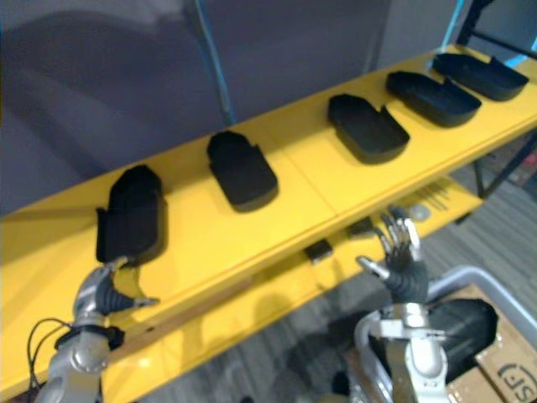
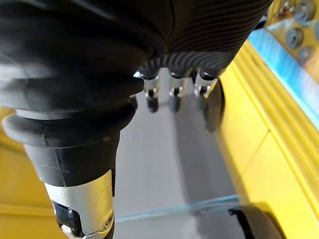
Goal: Walk over and take plastic housings, then place them on the shelf
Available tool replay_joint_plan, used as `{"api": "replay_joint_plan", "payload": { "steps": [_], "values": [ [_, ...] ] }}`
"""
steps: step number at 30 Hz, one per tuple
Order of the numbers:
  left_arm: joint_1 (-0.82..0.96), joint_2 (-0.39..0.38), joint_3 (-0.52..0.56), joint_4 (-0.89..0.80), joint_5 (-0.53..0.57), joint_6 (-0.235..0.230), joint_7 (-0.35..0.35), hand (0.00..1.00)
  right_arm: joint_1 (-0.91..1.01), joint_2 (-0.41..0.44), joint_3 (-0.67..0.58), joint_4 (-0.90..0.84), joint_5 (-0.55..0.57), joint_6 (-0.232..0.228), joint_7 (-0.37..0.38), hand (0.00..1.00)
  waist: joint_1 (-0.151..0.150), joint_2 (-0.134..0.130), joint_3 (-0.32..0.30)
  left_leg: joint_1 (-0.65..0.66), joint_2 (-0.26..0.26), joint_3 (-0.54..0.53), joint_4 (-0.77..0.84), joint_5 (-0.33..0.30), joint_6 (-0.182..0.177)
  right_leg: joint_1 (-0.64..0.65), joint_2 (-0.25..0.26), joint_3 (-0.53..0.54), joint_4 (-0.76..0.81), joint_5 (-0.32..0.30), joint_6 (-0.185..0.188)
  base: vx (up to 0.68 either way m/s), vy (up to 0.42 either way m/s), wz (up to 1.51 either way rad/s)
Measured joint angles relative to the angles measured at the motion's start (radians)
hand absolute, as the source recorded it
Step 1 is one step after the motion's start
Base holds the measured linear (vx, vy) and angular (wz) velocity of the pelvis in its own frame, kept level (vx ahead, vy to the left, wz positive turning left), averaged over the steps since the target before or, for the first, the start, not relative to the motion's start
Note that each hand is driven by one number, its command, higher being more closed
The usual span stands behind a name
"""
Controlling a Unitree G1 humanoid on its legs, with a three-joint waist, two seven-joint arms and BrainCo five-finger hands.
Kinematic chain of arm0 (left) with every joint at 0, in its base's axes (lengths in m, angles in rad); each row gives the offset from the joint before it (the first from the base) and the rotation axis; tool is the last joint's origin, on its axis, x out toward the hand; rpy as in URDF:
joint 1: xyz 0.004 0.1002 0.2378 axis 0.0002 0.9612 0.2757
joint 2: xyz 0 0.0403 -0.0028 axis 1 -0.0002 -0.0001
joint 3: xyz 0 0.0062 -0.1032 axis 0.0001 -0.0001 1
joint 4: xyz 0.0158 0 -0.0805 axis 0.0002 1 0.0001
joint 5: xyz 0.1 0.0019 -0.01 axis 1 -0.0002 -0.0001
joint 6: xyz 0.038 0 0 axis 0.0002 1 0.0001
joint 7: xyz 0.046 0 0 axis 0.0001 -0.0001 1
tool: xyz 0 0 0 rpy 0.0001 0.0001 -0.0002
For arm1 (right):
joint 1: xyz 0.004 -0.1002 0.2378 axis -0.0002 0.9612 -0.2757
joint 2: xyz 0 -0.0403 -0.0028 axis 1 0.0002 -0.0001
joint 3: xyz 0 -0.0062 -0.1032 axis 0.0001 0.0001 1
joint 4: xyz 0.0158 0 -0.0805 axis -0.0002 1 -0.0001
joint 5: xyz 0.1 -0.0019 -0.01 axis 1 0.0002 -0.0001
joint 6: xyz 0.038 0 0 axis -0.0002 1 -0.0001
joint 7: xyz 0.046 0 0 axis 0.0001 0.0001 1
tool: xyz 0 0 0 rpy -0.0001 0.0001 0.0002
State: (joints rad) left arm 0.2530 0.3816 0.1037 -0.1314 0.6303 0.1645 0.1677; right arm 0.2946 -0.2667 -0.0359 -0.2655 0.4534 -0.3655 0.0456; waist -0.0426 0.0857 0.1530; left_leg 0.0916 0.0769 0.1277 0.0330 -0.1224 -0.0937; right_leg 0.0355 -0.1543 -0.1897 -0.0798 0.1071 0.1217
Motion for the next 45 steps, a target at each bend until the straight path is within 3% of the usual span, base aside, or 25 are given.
{"api": "replay_joint_plan", "payload": {
  "steps": [12, 18, 24, 28, 31, 34, 37, 41, 43, 45],
  "values": [
    [-0.023, -0.005, -0.006, 0.037, -0.006, 0.016, 0.058, 0.0, 0.016, 0.004, 0.002, 0.011, -0.02, 0.0, 0.001, 0.0, -0.004, 0.0, 0.005, 0.012, 0.0, 0.018, -0.007, 0.0, 0.0, 0.0, 0.001, 0.009, 0.0, 0.0, 0.0, 0.0, 0.0, -0.04],
    [0.001, -0.016, 0.004, -0.031, -0.147, 0.007, 0.04, 0.0, 0.017, 0.013, 0.031, 0.008, -0.037, 0.0, -0.001, 0.0, 0.0, -0.001, 0.006, 0.011, 0.0, 0.013, -0.008, 0.0, 0.0, 0.002, 0.0, 0.005, 0.0, 0.0, 0.0, 0.0, 0.0, 0.01],
    [0.129, -0.085, 0.127, -0.303, -0.361, -0.108, 0.005, 0.0, 0.06, 0.057, 0.038, -0.046, -0.037, 0.0, -0.032, 0.0, 0.01, -0.001, 0.007, 0.012, -0.001, -0.021, -0.007, 0.0, 0.0, 0.026, -0.002, -0.028, 0.0, -0.01, 0.001, 0.02, -0.005, 0.16],
    [0.206, -0.157, 0.222, -0.427, -0.619, -0.212, -0.05, 0.0, 0.083, 0.091, 0.055, -0.062, -0.044, 0.001, -0.071, 0.0, 0.033, 0.004, 0.021, 0.012, -0.002, -0.032, -0.006, 0.0, 0.001, 0.035, -0.004, -0.037, 0.0, -0.014, 0.002, 0.0, -0.002, 0.08],
    [0.266, -0.193, 0.24, -0.486, -0.831, -0.3, -0.137, 0.0, 0.086, 0.111, 0.083, -0.07, -0.066, 0.001, -0.086, 0.0, 0.042, 0.009, 0.027, 0.01, -0.002, -0.037, -0.007, 0.0, 0.001, 0.035, -0.004, -0.045, 0.0, -0.018, 0.003, 0.01, -0.002, 0.06],
    [0.279, -0.205, 0.256, -0.521, -0.985, -0.364, -0.166, 0.0, 0.088, 0.114, 0.085, -0.07, -0.064, 0.001, -0.084, 0.0, 0.053, 0.01, 0.026, 0.009, -0.002, -0.04, -0.008, 0.0, 0.001, 0.036, -0.002, -0.051, 0.0, -0.021, 0.002, 0.02, -0.007, 0.04],
    [0.273, -0.217, 0.357, -0.533, -1.028, -0.451, -0.096, 0.0, 0.078, 0.114, 0.102, -0.067, -0.064, 0.001, -0.084, 0.0, 0.054, 0.009, 0.027, 0.008, -0.001, -0.043, -0.008, 0.0, 0.001, 0.037, -0.001, -0.055, 0.0, -0.023, 0.002, 0.01, -0.001, 0.01],
    [0.202, -0.236, 0.485, -0.535, -1.062, -0.589, 0.068, 0.0, 0.058, 0.119, 0.109, -0.047, -0.111, -0.002, -0.131, 0.0, 0.058, 0.004, 0.025, -0.005, -0.001, -0.065, -0.005, 0.001, 0.001, 0.037, -0.003, -0.074, 0.0, -0.024, 0.002, 0.01, -0.004, 0.14],
    [0.174, -0.24, 0.497, -0.535, -1.06, -0.618, 0.108, 0.0, 0.041, 0.12, 0.106, -0.019, -0.137, -0.002, -0.16, 0.0, 0.063, 0.0, 0.023, -0.005, 0.0, -0.069, -0.004, 0.001, 0.001, 0.038, -0.003, -0.078, 0.0, -0.024, 0.002, 0.0, -0.006, 0.09],
    [0.159, -0.261, 0.501, -0.535, -1.043, -0.619, 0.128, 0.0, 0.025, 0.12, 0.101, -0.004, -0.178, -0.005, -0.18, 0.0, 0.067, -0.004, 0.021, -0.005, 0.001, -0.071, -0.004, 0.001, 0.001, 0.039, -0.003, -0.08, 0.0, -0.024, 0.002, 0.0, -0.002, 0.02]
  ]
}}
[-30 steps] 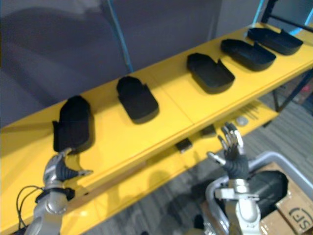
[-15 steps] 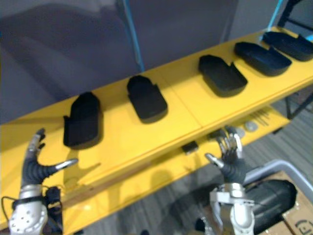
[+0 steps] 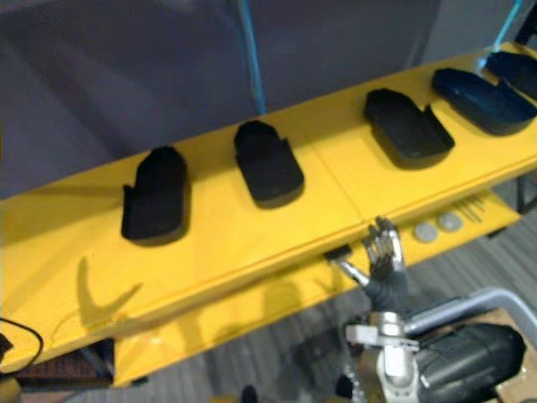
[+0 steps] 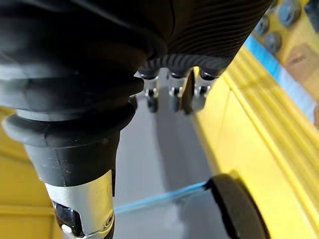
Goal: Walk over and take plastic housings, then place them on the shelf
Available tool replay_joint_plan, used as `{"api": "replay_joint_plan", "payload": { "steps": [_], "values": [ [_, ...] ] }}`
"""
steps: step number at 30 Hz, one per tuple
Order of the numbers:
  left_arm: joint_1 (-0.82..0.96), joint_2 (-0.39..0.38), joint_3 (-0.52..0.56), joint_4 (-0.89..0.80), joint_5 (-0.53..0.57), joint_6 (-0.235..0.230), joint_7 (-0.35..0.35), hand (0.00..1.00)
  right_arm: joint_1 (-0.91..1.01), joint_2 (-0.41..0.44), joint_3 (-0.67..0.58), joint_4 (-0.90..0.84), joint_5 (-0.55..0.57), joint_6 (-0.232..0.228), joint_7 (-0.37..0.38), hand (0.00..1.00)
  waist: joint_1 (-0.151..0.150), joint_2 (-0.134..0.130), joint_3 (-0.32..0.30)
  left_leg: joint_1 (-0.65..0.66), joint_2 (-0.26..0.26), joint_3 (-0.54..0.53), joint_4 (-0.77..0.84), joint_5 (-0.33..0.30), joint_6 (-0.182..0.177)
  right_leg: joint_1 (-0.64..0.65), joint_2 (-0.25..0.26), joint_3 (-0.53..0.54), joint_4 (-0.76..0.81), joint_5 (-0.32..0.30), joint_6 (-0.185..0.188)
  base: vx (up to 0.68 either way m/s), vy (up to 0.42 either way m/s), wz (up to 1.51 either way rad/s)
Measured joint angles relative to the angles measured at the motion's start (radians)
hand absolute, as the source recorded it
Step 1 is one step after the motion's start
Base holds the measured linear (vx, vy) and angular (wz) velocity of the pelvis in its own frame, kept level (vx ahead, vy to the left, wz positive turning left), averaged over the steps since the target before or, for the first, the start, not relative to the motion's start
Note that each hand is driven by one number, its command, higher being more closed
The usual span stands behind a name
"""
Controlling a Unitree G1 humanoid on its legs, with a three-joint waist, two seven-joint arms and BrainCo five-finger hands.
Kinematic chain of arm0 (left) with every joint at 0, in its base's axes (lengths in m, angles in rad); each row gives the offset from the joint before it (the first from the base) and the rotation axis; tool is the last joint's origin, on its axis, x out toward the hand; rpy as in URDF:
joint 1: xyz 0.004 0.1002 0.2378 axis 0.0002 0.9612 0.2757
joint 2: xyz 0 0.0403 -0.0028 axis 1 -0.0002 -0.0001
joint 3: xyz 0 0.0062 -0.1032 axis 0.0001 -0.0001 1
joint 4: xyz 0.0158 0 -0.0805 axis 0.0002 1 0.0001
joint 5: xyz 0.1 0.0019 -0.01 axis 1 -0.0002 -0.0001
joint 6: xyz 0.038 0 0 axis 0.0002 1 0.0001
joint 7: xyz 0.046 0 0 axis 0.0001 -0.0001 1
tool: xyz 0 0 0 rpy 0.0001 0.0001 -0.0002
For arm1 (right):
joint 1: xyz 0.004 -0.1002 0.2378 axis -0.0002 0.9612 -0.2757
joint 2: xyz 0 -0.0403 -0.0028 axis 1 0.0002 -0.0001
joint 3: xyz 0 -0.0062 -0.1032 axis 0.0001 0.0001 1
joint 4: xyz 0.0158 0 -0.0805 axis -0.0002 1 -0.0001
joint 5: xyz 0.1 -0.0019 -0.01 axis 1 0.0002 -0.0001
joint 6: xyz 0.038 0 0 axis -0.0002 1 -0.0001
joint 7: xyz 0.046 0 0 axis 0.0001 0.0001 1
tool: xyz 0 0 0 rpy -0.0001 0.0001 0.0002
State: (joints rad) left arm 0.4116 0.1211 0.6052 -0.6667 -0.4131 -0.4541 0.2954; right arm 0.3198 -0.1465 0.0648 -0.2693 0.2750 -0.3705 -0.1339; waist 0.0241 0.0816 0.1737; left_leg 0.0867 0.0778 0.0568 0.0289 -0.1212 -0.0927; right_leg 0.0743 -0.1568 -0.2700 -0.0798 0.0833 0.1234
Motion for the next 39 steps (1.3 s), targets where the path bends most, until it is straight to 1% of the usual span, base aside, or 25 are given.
{"api": "replay_joint_plan", "payload": {
  "steps": [2, 3, 5, 6, 8, 9, 10, 11, 13, 18, 21, 24, 26, 29, 32, 35, 36, 37, 39],
  "values": [
    [-0.017, -0.032, -0.011, 0.004, 0.063, -0.001, 0.034, 0.0, -0.011, 0.0, -0.045, 0.013, -0.014, -0.007, -0.001, 0.0, 0.001, -0.012, -0.007, 0.0, 0.0, -0.002, 0.0, 0.0, 0.0, 0.001, 0.0, -0.002, 0.0, 0.0, 0.0, 0.0, 0.0, 0.0],
    [-0.024, -0.032, -0.022, 0.008, 0.073, -0.002, 0.047, 0.0, -0.012, 0.0, -0.063, 0.016, -0.014, -0.009, -0.003, 0.0, 0.001, -0.016, -0.009, 0.0, 0.0, -0.003, 0.0, 0.0, 0.0, 0.001, 0.0, -0.003, 0.0, 0.0, 0.0, 0.0, 0.0, 0.0],
    [-0.04, -0.033, -0.055, 0.052, 0.116, 0.0, 0.082, 0.0, -0.015, 0.0, -0.135, 0.023, -0.014, -0.019, -0.033, 0.0, -0.001, -0.032, -0.018, 0.002, 0.0, -0.003, -0.001, 0.0, 0.0, 0.008, 0.0, -0.004, 0.0, 0.0, 0.0, 0.0, 0.0, 0.0],
    [-0.041, -0.034, -0.067, 0.064, 0.122, 0.002, 0.086, 0.0, -0.012, 0.001, -0.152, 0.023, -0.014, -0.02, -0.043, 0.0, -0.003, -0.037, -0.022, 0.002, 0.0, -0.003, -0.001, 0.0, 0.0, 0.008, 0.0, -0.004, 0.0, 0.0, 0.0, 0.0, 0.0, 0.0],
    [-0.039, -0.066, -0.1, 0.102, 0.205, 0.024, 0.108, 0.0, -0.009, 0.004, -0.209, 0.026, -0.015, -0.02, -0.062, 0.0, -0.009, -0.057, -0.034, 0.002, 0.0, -0.003, -0.001, 0.0, 0.0, 0.009, -0.001, -0.003, 0.0, 0.0, 0.0, 0.0, 0.0, 0.0],
    [-0.038, -0.071, -0.111, 0.111, 0.228, 0.033, 0.117, 0.0, -0.008, 0.005, -0.221, 0.026, -0.016, -0.02, -0.064, 0.0, -0.009, -0.062, -0.037, 0.003, 0.0, -0.003, -0.001, 0.0, 0.0, 0.01, -0.001, -0.003, 0.0, 0.0, 0.0, 0.0, 0.0, 0.0],
    [-0.038, -0.077, -0.125, 0.127, 0.257, 0.053, 0.126, 0.0, -0.008, 0.005, -0.24, 0.029, -0.019, -0.02, -0.064, 0.0, -0.011, -0.071, -0.043, 0.005, 0.0, -0.002, -0.001, 0.0, 0.0, 0.012, 0.0, -0.003, 0.0, 0.0, 0.0, 0.0, 0.0, 0.0],
    [-0.039, -0.081, -0.13, 0.142, 0.274, 0.061, 0.135, 0.0, -0.009, 0.005, -0.253, 0.034, -0.021, -0.02, -0.063, 0.0, -0.013, -0.076, -0.046, 0.007, -0.001, -0.001, -0.001, 0.0, 0.0, 0.013, 0.0, -0.002, 0.0, 0.0, 0.0, -0.01, -0.003, -0.04],
    [-0.039, -0.092, -0.148, 0.165, 0.274, 0.066, 0.163, 0.0, -0.009, 0.004, -0.281, 0.051, -0.021, -0.02, -0.063, 0.0, -0.013, -0.084, -0.053, 0.014, -0.001, 0.002, -0.003, -0.001, -0.001, 0.018, 0.0, 0.0, 0.0, 0.0, 0.0, -0.01, 0.0, -0.04],
    [-0.042, -0.092, -0.149, 0.179, 0.276, 0.066, 0.171, 0.0, -0.017, 0.0, -0.314, 0.053, -0.021, -0.02, -0.064, 0.0, -0.013, -0.085, -0.06, 0.016, -0.002, 0.003, -0.007, -0.001, -0.001, 0.02, 0.0, 0.001, 0.0, 0.0, 0.0, 0.0, 0.0, 0.0],
    [-0.056, -0.092, -0.155, 0.179, 0.309, 0.066, 0.172, 0.0, -0.027, -0.004, -0.317, 0.053, -0.02, -0.019, -0.062, 0.0, -0.013, -0.084, -0.07, 0.016, -0.002, 0.003, -0.01, -0.001, -0.001, 0.019, 0.0, -0.001, 0.0, 0.0, 0.0, 0.0, 0.0, 0.0],
    [-0.072, -0.092, -0.158, 0.179, 0.314, 0.066, 0.174, 0.0, -0.057, -0.004, -0.304, 0.053, -0.013, -0.017, -0.039, 0.0, -0.012, -0.085, -0.075, 0.015, -0.002, 0.003, -0.011, -0.001, -0.001, 0.018, -0.001, -0.001, 0.0, 0.0, 0.0, 0.0, 0.0, 0.0],
    [-0.075, -0.092, -0.172, 0.178, 0.315, 0.068, 0.178, 0.0, -0.07, -0.004, -0.276, 0.055, -0.015, -0.016, -0.016, 0.0, -0.011, -0.091, -0.078, 0.015, -0.002, 0.003, -0.013, -0.001, -0.001, 0.017, -0.001, -0.001, 0.0, 0.0, 0.0, 0.0, 0.0, 0.0],
    [-0.075, -0.092, -0.195, 0.179, 0.313, 0.087, 0.192, 0.0, -0.076, -0.004, -0.245, 0.056, -0.016, -0.01, 0.002, 0.0, -0.008, -0.095, -0.08, 0.015, -0.002, 0.002, -0.018, -0.001, -0.001, 0.016, -0.003, -0.002, 0.0, 0.0, 0.0, 0.0, 0.0, 0.0],
    [-0.074, -0.092, -0.195, 0.179, 0.313, 0.092, 0.192, 0.0, -0.092, -0.004, -0.23, 0.07, -0.021, 0.004, 0.001, 0.0, -0.008, -0.097, -0.081, 0.015, -0.002, 0.001, -0.021, -0.001, -0.001, 0.015, -0.003, -0.004, 0.0, 0.0, 0.0, 0.0, 0.0, 0.0],
    [-0.072, -0.092, -0.196, 0.179, 0.314, 0.092, 0.187, 0.0, -0.101, -0.004, -0.23, 0.086, -0.021, 0.009, 0.0, 0.0, -0.008, -0.099, -0.08, 0.015, -0.002, 0.0, -0.022, -0.001, -0.001, 0.015, -0.003, -0.005, 0.0, 0.0, 0.0, 0.0, 0.0, 0.0],
    [-0.07, -0.092, -0.197, 0.179, 0.316, 0.086, 0.177, 0.0, -0.1, -0.008, -0.23, 0.087, -0.021, 0.025, -0.005, 0.0, -0.009, -0.101, -0.079, 0.015, -0.003, 0.001, -0.021, -0.001, -0.001, 0.014, -0.004, -0.004, 0.001, 0.0, 0.0, 0.0, 0.0, 0.0],
    [-0.07, -0.092, -0.199, 0.179, 0.319, 0.085, 0.175, 0.0, -0.1, -0.01, -0.23, 0.089, -0.021, 0.026, -0.01, 0.0, -0.009, -0.102, -0.078, 0.015, -0.003, 0.002, -0.02, -0.001, 0.0, 0.013, -0.004, -0.003, 0.002, 0.0, 0.0, 0.0, 0.0, 0.0],
    [-0.07, -0.091, -0.228, 0.179, 0.349, 0.084, 0.175, 0.0, -0.099, -0.018, -0.231, 0.093, -0.016, 0.029, -0.027, 0.0, -0.009, -0.1, -0.071, 0.012, -0.004, 0.007, -0.008, -0.007, 0.003, -0.005, -0.011, 0.003, 0.031, -0.001, -0.002, -0.01, 0.051, -0.08]
  ]
}}
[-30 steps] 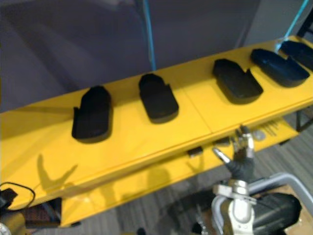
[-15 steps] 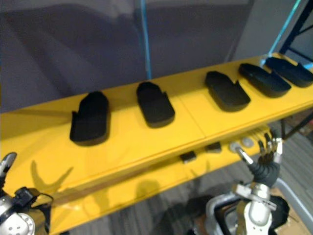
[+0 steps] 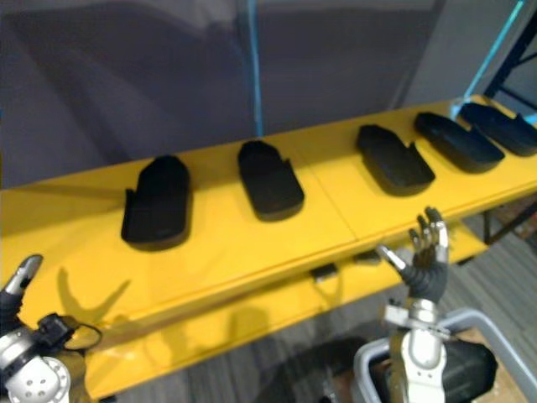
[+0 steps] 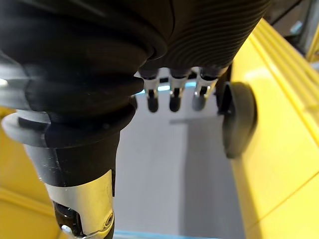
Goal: Walk over and take plastic housings, then place them on the shelf
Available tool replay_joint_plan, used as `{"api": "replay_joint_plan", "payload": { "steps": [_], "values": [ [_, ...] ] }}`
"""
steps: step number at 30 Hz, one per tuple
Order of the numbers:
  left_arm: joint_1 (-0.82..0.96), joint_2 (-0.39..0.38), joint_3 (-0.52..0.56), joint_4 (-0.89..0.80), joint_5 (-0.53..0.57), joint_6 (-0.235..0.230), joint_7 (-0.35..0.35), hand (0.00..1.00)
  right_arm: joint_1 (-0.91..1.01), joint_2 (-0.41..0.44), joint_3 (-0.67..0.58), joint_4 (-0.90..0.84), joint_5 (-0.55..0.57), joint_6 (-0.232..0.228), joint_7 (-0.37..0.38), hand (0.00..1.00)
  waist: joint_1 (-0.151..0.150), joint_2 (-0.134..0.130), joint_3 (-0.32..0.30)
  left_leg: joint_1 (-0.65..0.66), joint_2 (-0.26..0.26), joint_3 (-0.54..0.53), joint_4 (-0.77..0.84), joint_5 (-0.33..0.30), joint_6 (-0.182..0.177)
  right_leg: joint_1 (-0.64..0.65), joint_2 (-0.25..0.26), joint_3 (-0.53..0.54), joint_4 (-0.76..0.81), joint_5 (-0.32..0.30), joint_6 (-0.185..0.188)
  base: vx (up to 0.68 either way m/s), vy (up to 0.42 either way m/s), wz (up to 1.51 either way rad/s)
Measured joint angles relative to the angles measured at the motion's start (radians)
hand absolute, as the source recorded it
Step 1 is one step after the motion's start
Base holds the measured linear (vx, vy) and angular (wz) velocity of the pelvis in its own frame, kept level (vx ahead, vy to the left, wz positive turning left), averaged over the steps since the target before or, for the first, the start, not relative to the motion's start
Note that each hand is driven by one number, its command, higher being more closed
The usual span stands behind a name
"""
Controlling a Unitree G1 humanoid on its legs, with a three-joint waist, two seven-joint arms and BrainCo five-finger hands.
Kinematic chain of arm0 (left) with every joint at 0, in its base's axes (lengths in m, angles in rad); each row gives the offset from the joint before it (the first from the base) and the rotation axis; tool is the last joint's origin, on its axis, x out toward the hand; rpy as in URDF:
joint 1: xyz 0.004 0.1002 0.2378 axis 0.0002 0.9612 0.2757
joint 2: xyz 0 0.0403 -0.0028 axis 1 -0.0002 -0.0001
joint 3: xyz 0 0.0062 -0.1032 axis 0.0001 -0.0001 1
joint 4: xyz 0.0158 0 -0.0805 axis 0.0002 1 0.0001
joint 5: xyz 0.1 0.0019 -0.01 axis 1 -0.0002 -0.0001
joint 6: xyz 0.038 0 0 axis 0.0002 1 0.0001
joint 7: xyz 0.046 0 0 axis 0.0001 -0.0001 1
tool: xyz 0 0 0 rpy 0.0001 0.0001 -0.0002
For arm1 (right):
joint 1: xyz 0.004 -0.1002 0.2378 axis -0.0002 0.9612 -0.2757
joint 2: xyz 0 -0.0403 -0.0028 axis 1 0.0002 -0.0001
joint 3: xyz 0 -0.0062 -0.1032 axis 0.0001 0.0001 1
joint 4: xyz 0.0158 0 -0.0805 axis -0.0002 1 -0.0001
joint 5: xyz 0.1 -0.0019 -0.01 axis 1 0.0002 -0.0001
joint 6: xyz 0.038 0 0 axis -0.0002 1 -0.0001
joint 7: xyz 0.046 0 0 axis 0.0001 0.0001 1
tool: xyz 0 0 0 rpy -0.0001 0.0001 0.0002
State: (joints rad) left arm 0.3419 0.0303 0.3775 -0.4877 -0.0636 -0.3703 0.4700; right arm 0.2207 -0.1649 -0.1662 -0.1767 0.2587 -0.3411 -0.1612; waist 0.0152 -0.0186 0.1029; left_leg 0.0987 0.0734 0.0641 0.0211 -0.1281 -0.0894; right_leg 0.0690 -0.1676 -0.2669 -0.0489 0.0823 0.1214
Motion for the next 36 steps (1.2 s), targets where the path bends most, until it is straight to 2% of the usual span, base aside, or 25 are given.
{"api": "replay_joint_plan", "payload": {
  "steps": [6, 9, 10, 12, 17, 19, 23, 24, 25, 27, 29, 30, 31, 32, 33, 34, 36],
  "values": [
    [-0.017, 0.013, -0.033, 0.0, 0.043, 0.001, -0.015, 0.0, 0.035, 0.002, -0.005, 0.0, 0.0, -0.003, -0.053, 0.0, -0.008, -0.014, 0.044, 0.005, -0.022, 0.063, 0.05, -0.028, 0.028, -0.053, -0.024, 0.081, 0.079, -0.002, -0.003, -0.08, 0.07, -0.36],
    [-0.025, 0.087, -0.029, 0.001, 0.042, -0.001, -0.028, 0.0, 0.07, 0.012, -0.01, 0.0, -0.001, -0.004, -0.061, 0.0, -0.015, -0.032, 0.059, 0.007, -0.041, 0.117, 0.065, -0.051, 0.048, -0.074, -0.039, 0.116, 0.076, -0.001, -0.003, -0.07, 0.05, -0.52],
    [-0.037, 0.112, -0.03, 0.001, 0.042, -0.003, -0.048, 0.0, 0.078, 0.012, -0.012, 0.001, -0.001, -0.005, -0.067, 0.0, -0.032, -0.036, 0.058, 0.008, -0.042, 0.133, 0.066, -0.054, 0.047, -0.082, -0.039, 0.127, 0.078, 0.0, -0.004, -0.05, 0.018, -0.4],
    [-0.068, 0.135, -0.04, 0.005, 0.042, -0.005, -0.064, 0.0, 0.08, 0.012, -0.027, 0.002, -0.009, -0.007, -0.081, 0.0, -0.031, -0.041, 0.055, 0.006, -0.034, 0.171, 0.079, -0.061, 0.042, -0.105, -0.026, 0.161, 0.079, 0.008, -0.008, -0.03, -0.001, -0.55],
    [-0.111, 0.138, -0.087, 0.046, 0.041, 0.001, -0.058, 0.0, 0.087, 0.012, -0.071, 0.002, -0.02, -0.027, -0.085, 0.0, -0.046, -0.019, 0.067, 0.043, 0.012, 0.278, 0.123, -0.105, 0.016, -0.112, 0.035, 0.201, 0.066, 0.034, -0.022, 0.04, -0.042, -0.62],
    [-0.117, 0.135, -0.125, 0.051, 0.041, 0.002, -0.06, 0.0, 0.095, 0.014, -0.074, 0.001, -0.024, -0.028, -0.084, 0.0, -0.062, -0.017, 0.068, 0.045, 0.026, 0.294, 0.137, -0.119, 0.01, -0.106, 0.049, 0.207, 0.045, 0.046, -0.025, 0.06, -0.036, -0.39],
    [-0.138, 0.108, -0.189, 0.06, 0.043, 0.008, -0.075, 0.0, 0.128, 0.021, -0.087, -0.005, -0.027, -0.029, -0.081, 0.0, -0.074, -0.008, 0.074, 0.055, 0.043, 0.327, 0.158, -0.141, 0.006, -0.101, 0.068, 0.216, 0.027, 0.055, -0.025, 0.04, -0.014, -0.28],
    [-0.141, 0.109, -0.204, 0.077, 0.046, 0.012, -0.084, 0.0, 0.128, 0.021, -0.087, -0.008, -0.027, -0.034, -0.077, 0.0, -0.081, 0.005, 0.083, 0.051, 0.056, 0.334, 0.198, -0.165, 0.005, -0.103, 0.079, 0.222, 0.027, 0.058, -0.025, 0.01, -0.002, -0.25],
    [-0.143, 0.109, -0.205, 0.081, 0.048, 0.014, -0.084, 0.0, 0.128, 0.021, -0.087, -0.009, -0.026, -0.035, -0.076, 0.0, -0.081, 0.007, 0.085, 0.046, 0.058, 0.333, 0.21, -0.17, 0.007, -0.104, 0.081, 0.224, 0.027, 0.059, -0.025, -0.02, 0.003, -0.4],
    [-0.145, 0.111, -0.2, 0.097, 0.076, 0.032, -0.073, 0.0, 0.112, 0.009, -0.076, -0.012, -0.026, -0.036, -0.056, 0.0, -0.068, 0.015, 0.108, -0.002, 0.069, 0.263, 0.328, -0.204, 0.038, -0.124, 0.1, 0.28, 0.027, 0.075, -0.022, -0.07, 0.011, -0.69],
    [-0.136, 0.111, -0.195, 0.115, 0.084, 0.045, -0.039, 0.0, 0.065, -0.031, -0.036, -0.012, -0.026, -0.038, -0.037, 0.0, -0.032, 0.016, 0.135, -0.057, 0.044, 0.109, 0.427, -0.236, 0.088, -0.159, 0.121, 0.367, 0.023, 0.095, -0.023, -0.13, 0.006, -1.24],
    [-0.123, 0.11, -0.192, 0.117, 0.087, 0.045, -0.022, 0.0, 0.044, -0.047, -0.02, -0.012, -0.026, -0.039, -0.029, 0.0, -0.025, 0.012, 0.139, -0.069, 0.026, 0.045, 0.445, -0.255, 0.103, -0.175, 0.132, 0.407, 0.012, 0.096, -0.025, -0.13, -0.044, -1.41],
    [-0.104, 0.108, -0.191, 0.117, 0.1, 0.044, -0.002, 0.0, 0.021, -0.065, -0.004, -0.012, -0.025, -0.046, -0.025, 0.0, -0.013, 0.015, 0.142, -0.069, 0.016, -0.004, 0.441, -0.282, 0.101, -0.19, 0.148, 0.433, -0.006, 0.103, -0.032, -0.14, -0.046, -1.4],
    [-0.089, 0.108, -0.193, 0.117, 0.115, 0.043, 0.014, 0.0, -0.002, -0.085, 0.002, -0.013, -0.019, -0.058, -0.012, 0.0, -0.001, 0.022, 0.147, -0.068, 0.016, -0.032, 0.419, -0.319, 0.077, -0.212, 0.162, 0.436, -0.031, 0.108, -0.039, -0.12, 0.004, -1.27],
    [-0.087, 0.108, -0.192, 0.117, 0.117, 0.042, 0.025, 0.0, -0.014, -0.09, 0.003, -0.013, -0.018, -0.062, -0.009, 0.0, 0.005, 0.017, 0.155, -0.068, 0.013, -0.027, 0.407, -0.331, 0.067, -0.229, 0.164, 0.436, -0.031, 0.105, -0.042, -0.14, 0.02, -1.15],
    [-0.086, 0.107, -0.194, 0.118, 0.122, 0.042, 0.038, 0.0, -0.03, -0.094, 0.002, -0.015, -0.018, -0.077, -0.007, 0.0, 0.012, 0.012, 0.181, -0.075, 0.017, 0.0, 0.4, -0.322, 0.075, -0.251, 0.158, 0.428, -0.029, 0.089, -0.066, -0.11, 0.048, -0.75],
    [-0.085, 0.106, -0.196, 0.119, 0.122, 0.04, 0.041, 0.0, -0.014, -0.108, 0.002, -0.02, -0.017, -0.088, -0.005, 0.0, 0.005, -0.009, 0.185, -0.079, 0.004, 0.027, 0.388, -0.315, 0.074, -0.279, 0.145, 0.404, -0.005, 0.098, -0.079, -0.04, 0.068, -0.42]
  ]
}}
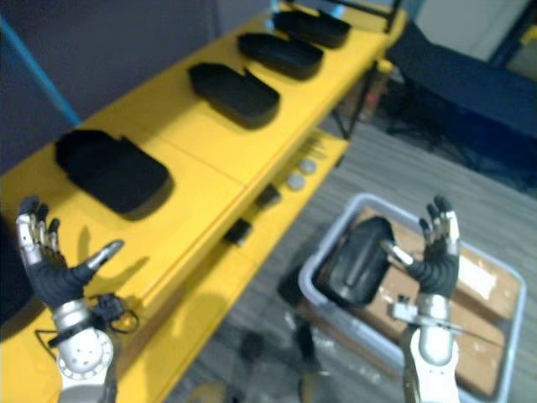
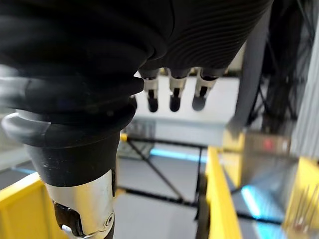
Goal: Walk over and take plastic housings, then place them on the shelf
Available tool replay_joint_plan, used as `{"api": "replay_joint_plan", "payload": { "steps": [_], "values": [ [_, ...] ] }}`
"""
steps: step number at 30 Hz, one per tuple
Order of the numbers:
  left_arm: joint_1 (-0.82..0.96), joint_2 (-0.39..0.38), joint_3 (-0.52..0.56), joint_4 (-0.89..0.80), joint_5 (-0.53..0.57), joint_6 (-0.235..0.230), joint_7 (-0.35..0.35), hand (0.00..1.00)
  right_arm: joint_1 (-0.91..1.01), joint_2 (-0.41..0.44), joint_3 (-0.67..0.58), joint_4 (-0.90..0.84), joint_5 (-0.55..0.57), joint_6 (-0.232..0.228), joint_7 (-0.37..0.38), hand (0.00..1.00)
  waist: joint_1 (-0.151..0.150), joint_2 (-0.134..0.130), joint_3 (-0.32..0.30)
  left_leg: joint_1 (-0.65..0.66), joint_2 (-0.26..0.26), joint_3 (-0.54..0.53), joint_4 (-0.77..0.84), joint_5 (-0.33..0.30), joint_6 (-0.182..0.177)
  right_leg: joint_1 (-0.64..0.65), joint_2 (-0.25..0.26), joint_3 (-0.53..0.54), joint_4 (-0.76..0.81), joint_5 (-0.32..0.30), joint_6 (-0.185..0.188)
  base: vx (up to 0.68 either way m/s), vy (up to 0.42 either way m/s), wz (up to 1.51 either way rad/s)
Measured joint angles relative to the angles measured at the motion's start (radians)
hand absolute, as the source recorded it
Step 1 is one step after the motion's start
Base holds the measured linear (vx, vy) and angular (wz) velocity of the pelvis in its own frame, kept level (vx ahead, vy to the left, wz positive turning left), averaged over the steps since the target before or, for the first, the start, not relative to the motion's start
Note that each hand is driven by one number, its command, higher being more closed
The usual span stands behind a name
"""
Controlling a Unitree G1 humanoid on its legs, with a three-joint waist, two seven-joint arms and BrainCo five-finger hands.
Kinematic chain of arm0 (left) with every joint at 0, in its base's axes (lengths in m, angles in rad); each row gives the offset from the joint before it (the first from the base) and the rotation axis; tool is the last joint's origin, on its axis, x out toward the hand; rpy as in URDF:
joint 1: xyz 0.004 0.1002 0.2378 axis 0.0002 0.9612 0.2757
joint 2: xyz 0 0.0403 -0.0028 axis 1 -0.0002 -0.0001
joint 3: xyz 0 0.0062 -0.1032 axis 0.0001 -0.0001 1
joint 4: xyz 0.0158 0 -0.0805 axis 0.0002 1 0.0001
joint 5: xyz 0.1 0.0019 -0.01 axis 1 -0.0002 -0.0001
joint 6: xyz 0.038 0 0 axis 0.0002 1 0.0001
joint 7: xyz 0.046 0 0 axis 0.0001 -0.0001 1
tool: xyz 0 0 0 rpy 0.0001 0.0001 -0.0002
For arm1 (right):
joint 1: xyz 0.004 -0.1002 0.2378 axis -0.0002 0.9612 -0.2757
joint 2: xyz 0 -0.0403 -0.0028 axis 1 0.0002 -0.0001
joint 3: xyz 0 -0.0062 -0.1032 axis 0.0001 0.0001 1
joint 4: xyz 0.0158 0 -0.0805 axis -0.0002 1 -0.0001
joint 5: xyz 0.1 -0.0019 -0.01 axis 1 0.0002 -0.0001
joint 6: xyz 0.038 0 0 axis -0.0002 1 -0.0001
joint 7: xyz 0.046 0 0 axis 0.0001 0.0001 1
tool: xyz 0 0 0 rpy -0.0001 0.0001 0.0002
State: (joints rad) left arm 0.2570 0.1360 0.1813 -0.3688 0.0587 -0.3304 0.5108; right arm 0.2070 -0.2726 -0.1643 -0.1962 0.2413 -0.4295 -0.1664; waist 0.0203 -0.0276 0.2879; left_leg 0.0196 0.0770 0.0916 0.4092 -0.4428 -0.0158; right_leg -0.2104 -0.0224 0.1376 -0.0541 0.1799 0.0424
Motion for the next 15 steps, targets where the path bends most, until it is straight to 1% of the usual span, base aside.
{"api": "replay_joint_plan", "payload": {
  "steps": [1, 2, 4, 5, 6, 7, 8, 9, 10, 11, 12, 13, 14, 15],
  "values": [
    [0.0, 0.001, -0.003, 0.001, 0.001, -0.002, 0.007, 0.0, 0.004, -0.013, 0.0, 0.0, 0.0, 0.0, -0.005, 0.0, -0.005, -0.001, 0.003, 0.003, -0.016, 0.003, 0.0, 0.0, 0.0, -0.002, -0.01, 0.0, 0.0, 0.042, 0.001, 0.05, 0.064, -0.1],
    [-0.001, 0.002, -0.007, 0.001, 0.004, -0.018, 0.01, 0.0, 0.003, -0.028, 0.002, 0.0, 0.002, 0.003, -0.018, 0.0, -0.01, -0.001, 0.003, 0.007, -0.024, 0.0, -0.003, 0.0, 0.0, -0.008, -0.016, 0.0, 0.009, 0.08, 0.019, 0.07, 0.047, -0.05],
    [-0.019, 0.005, -0.012, 0.001, 0.029, -0.053, 0.01, 0.0, 0.009, -0.044, 0.008, 0.007, 0.005, 0.012, -0.063, 0.0, -0.01, 0.013, 0.011, 0.009, -0.025, -0.003, 0.003, 0.0, -0.001, -0.019, -0.013, 0.001, 0.013, 0.098, 0.043, 0.09, 0.013, -0.08],
    [-0.034, 0.007, -0.03, 0.001, 0.038, -0.068, 0.01, 0.0, 0.025, -0.041, 0.009, 0.02, 0.032, 0.018, -0.089, 0.0, -0.01, 0.024, 0.017, 0.009, -0.025, -0.009, 0.015, 0.0, -0.001, -0.018, -0.009, 0.002, 0.019, 0.102, 0.047, 0.09, 0.006, -0.13],
    [-0.042, 0.007, -0.042, 0.001, 0.042, -0.075, 0.01, 0.0, 0.042, -0.037, 0.008, 0.026, 0.051, 0.018, -0.098, 0.0, -0.01, 0.028, 0.019, 0.008, -0.026, -0.017, 0.036, 0.0, -0.001, -0.016, -0.006, 0.004, 0.028, 0.102, 0.047, 0.06, 0.076, -0.29],
    [-0.044, 0.01, -0.061, 0.0, 0.059, -0.082, 0.007, 0.0, 0.091, -0.015, -0.003, 0.034, 0.092, 0.013, -0.096, 0.0, -0.012, 0.032, 0.022, -0.008, -0.028, -0.038, 0.111, -0.001, 0.0, -0.01, -0.003, 0.022, 0.056, 0.101, 0.047, 0.03, 0.129, -0.52],
    [-0.046, 0.023, -0.078, -0.001, 0.073, -0.084, 0.003, 0.0, 0.151, 0.032, -0.041, 0.037, 0.119, -0.016, -0.067, 0.0, -0.018, 0.027, 0.033, 0.009, -0.037, -0.057, 0.142, -0.021, 0.035, 0.016, 0.0, 0.041, 0.07, 0.1, 0.046, 0.0, 0.134, -0.54],
    [-0.044, 0.032, -0.083, -0.005, 0.078, -0.084, 0.0, 0.0, 0.181, 0.061, -0.071, 0.034, 0.125, -0.044, -0.042, 0.0, -0.029, 0.029, 0.04, 0.022, -0.038, -0.059, 0.131, -0.028, 0.048, 0.035, 0.003, 0.035, 0.073, 0.1, 0.046, -0.09, 0.079, -0.73],
    [-0.025, 0.049, -0.078, -0.022, 0.075, -0.084, -0.01, 0.0, 0.218, 0.099, -0.116, 0.018, 0.152, -0.096, 0.017, 0.0, -0.037, 0.021, 0.048, 0.059, -0.049, -0.048, 0.108, -0.046, 0.055, 0.035, 0.02, 0.028, 0.095, 0.109, 0.051, -0.19, 0.025, -1.01],
    [-0.01, 0.058, -0.063, -0.042, 0.067, -0.083, -0.017, 0.0, 0.219, 0.101, -0.122, 0.0, 0.181, -0.126, 0.072, 0.0, -0.034, 0.004, 0.056, 0.078, -0.058, -0.017, 0.097, -0.046, 0.055, 0.034, 0.027, 0.024, 0.072, 0.171, 0.043, -0.3, 0.038, -1.59],
    [0.009, 0.052, -0.037, -0.058, 0.069, -0.071, -0.037, 0.0, 0.204, 0.087, -0.122, -0.019, 0.198, -0.155, 0.136, 0.0, -0.027, 0.006, 0.06, 0.075, -0.041, 0.054, 0.084, -0.037, 0.068, 0.026, 0.027, -0.035, 0.046, 0.236, 0.03, -0.28, 0.043, -1.41],
    [0.004, 0.051, -0.035, -0.056, 0.07, -0.059, -0.048, 0.0, 0.19, 0.077, -0.115, -0.019, 0.198, -0.165, 0.153, 0.0, -0.026, 0.004, 0.06, 0.072, -0.033, 0.079, 0.084, -0.031, 0.076, 0.007, 0.024, -0.107, 0.128, 0.15, -0.016, -0.3, 0.101, -1.35],
    [0.0, 0.057, -0.03, -0.057, 0.076, -0.034, -0.062, 0.0, 0.123, 0.051, -0.087, -0.017, 0.197, -0.162, 0.168, 0.0, -0.018, 0.014, 0.056, 0.066, -0.001, 0.131, 0.081, -0.014, 0.078, -0.014, 0.014, -0.227, 0.312, -0.024, -0.082, -0.28, 0.127, -1.21],
    [0.001, 0.063, -0.019, -0.057, 0.075, -0.013, -0.076, 0.0, 0.034, 0.024, -0.029, -0.01, 0.174, -0.155, 0.164, 0.0, 0.002, 0.025, 0.051, 0.059, 0.03, 0.173, 0.072, 0.005, 0.076, -0.01, -0.013, -0.3, 0.437, -0.13, -0.088, -0.28, 0.103, -1.2]
  ]
}}
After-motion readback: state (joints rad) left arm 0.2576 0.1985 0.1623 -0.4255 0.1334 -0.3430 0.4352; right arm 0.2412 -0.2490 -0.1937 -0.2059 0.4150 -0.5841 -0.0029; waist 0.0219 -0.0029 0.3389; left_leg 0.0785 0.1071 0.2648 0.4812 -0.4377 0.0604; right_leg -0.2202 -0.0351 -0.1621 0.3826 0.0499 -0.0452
